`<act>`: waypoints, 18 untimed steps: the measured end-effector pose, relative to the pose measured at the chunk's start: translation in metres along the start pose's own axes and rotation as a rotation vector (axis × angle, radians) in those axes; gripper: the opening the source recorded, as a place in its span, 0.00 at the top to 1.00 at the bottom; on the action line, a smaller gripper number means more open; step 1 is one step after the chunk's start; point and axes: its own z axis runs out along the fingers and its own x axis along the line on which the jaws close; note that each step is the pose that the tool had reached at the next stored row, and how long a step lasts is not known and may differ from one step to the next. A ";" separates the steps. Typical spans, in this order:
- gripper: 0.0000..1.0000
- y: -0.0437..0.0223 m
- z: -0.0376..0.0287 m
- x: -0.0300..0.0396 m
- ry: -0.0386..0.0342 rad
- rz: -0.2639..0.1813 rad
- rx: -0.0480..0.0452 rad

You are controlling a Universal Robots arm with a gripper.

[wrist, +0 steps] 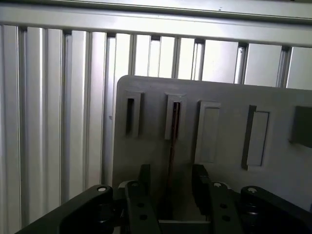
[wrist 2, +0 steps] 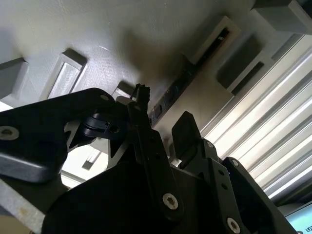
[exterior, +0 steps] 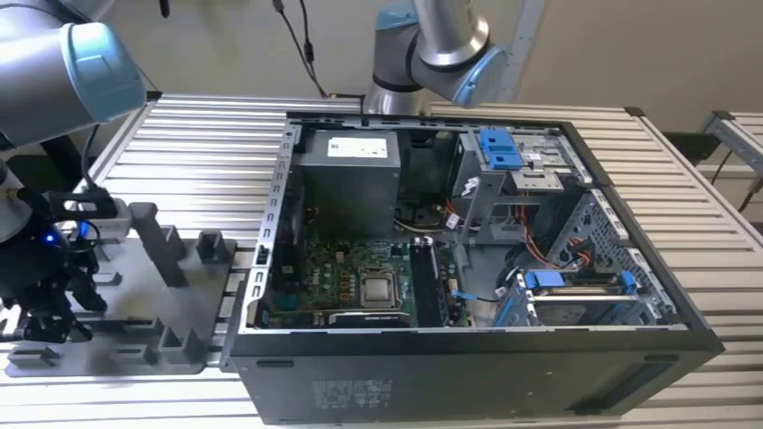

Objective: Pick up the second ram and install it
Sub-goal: 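Pick up the second ram and move it above second insertion slot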

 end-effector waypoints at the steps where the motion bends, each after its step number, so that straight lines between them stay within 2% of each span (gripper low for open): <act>1: 0.52 0.0000 0.0001 0.0000 0.0000 -0.001 0.0001; 8: 0.52 0.0001 0.0003 -0.0001 -0.0001 -0.002 0.0003; 9: 0.54 0.0001 0.0003 -0.0001 -0.0002 -0.002 0.0003; 11: 0.67 0.0001 0.0003 -0.0001 -0.0003 -0.002 0.0004; 14: 0.73 0.0002 0.0003 0.0000 -0.0001 -0.002 0.0003; 15: 0.79 0.0002 0.0003 -0.0001 -0.0002 -0.002 0.0003; 18: 0.79 0.0002 0.0003 0.0000 -0.0001 -0.002 0.0002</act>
